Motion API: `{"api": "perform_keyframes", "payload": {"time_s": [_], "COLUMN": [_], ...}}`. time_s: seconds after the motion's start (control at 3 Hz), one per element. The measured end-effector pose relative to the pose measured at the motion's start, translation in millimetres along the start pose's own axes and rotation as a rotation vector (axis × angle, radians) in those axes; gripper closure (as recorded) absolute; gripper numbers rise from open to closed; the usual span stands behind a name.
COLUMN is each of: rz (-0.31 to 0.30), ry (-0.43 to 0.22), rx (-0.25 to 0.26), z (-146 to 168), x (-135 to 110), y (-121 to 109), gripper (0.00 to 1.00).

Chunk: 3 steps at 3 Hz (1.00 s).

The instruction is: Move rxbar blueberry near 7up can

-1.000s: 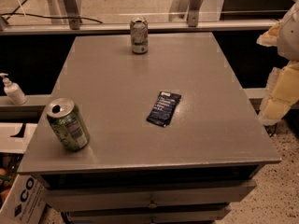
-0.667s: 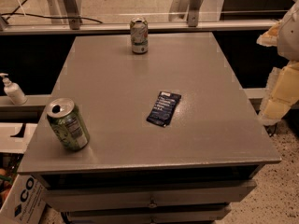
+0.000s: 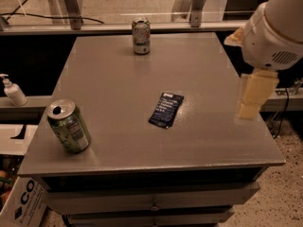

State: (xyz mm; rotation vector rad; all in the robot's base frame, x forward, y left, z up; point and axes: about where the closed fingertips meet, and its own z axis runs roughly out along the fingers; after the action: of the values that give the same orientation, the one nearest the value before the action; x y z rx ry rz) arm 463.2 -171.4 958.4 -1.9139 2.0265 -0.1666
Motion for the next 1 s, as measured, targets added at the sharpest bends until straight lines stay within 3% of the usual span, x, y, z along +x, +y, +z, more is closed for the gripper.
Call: {"api": "perform_keyframes", "payload": {"time_s": [0.33,0.67,1.0], "rz": [-0.156,-0.282,-0.294], "ry": [-0.003,0.004,0.004], "rx": [-0.01,-0.057,-0.061], "z": [30.2,66.3,68.8], "x": [-32.8,-51.0,-51.7], "y": [-0.3,2.7,3.1], "gripper": [0.0,0.0,0.0]}}
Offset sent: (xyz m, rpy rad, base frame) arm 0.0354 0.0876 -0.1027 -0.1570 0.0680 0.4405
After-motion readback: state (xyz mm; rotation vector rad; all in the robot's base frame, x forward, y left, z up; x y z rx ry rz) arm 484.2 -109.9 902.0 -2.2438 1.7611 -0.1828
